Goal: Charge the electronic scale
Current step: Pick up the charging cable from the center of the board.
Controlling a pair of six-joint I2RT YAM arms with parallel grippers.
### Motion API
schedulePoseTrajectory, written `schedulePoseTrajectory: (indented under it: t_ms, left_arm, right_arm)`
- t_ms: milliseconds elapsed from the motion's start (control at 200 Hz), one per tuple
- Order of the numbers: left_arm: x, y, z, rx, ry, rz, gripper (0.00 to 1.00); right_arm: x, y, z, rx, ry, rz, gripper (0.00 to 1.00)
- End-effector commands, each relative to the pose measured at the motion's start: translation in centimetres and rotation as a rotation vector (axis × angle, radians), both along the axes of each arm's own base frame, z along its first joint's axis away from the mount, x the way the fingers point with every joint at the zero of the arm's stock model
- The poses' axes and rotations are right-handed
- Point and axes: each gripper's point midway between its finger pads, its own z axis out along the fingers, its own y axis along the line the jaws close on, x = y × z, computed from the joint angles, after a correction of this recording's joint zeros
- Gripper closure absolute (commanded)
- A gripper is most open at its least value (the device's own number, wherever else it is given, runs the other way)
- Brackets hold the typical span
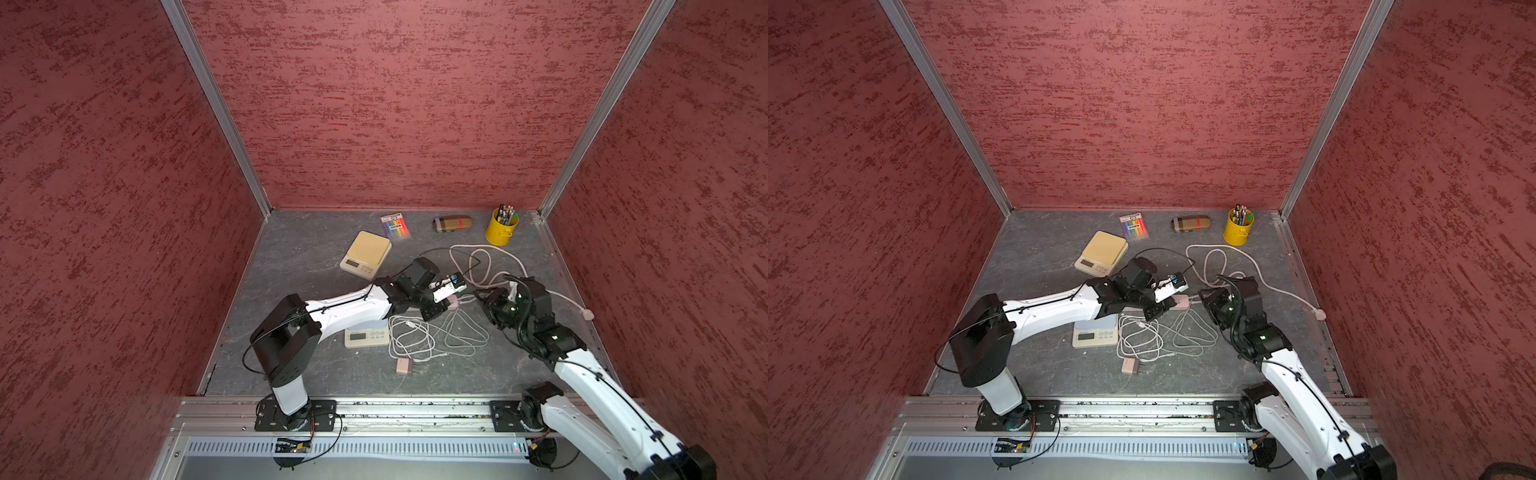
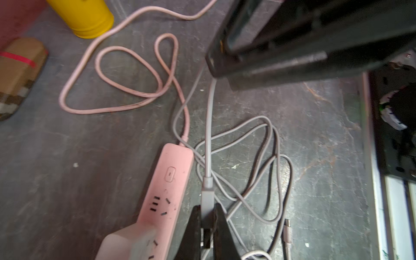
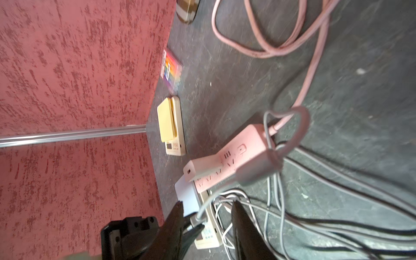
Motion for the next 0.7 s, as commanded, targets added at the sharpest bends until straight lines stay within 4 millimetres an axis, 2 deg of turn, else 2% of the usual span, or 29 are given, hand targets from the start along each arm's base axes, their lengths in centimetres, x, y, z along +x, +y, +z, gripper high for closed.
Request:
schedulePoseTrajectory:
  t_ms: [0,95,260,371,471,581,621,646,696]
  left_arm:
    - [2.1,1.2,1.4,-0.002,-0.109,0.134,1.0]
    - [2.5,1.7,2.0,0.0,-0.135,0.171,1.0]
    - [2.0,1.5,2.4,-0.002,-0.149,0.167,1.0]
    - [1.5,1.6,3.0,-0.007,-0.164,0.161,1.0]
    - [1.2,2.1,3.3,-0.014,-0.171,0.166,1.0]
    - [0.7,2.5,3.7,-0.031,-0.179,0.163,1.0]
    - [0.6,2.6,3.8,-0.037,-0.182,0.165,1.0]
    - [0.6,2.6,3.8,-0.04,-0.184,0.164,1.0]
    - [0.4,2.7,3.8,-0.049,-0.186,0.159,1.0]
  right_arm:
    - [1.1,2.6,4.1,0.1,-0.081,0.033,0.59]
    - [1.5,4.4,4.2,0.111,-0.084,0.066,0.58]
    - [2.7,7.0,3.5,0.136,-0.081,0.106,0.56]
    - [3.7,7.8,2.7,0.127,-0.068,0.109,0.59]
    - [4.5,8.1,2.8,0.129,-0.082,0.103,0.69]
    - [5.1,8.3,3.2,0.141,-0.109,0.096,0.9]
    - [5.2,8.5,3.4,0.145,-0.122,0.102,0.92]
    - [5.2,8.6,3.6,0.146,-0.132,0.107,1.0]
    - [5.4,8.8,4.1,0.14,-0.163,0.122,1.0]
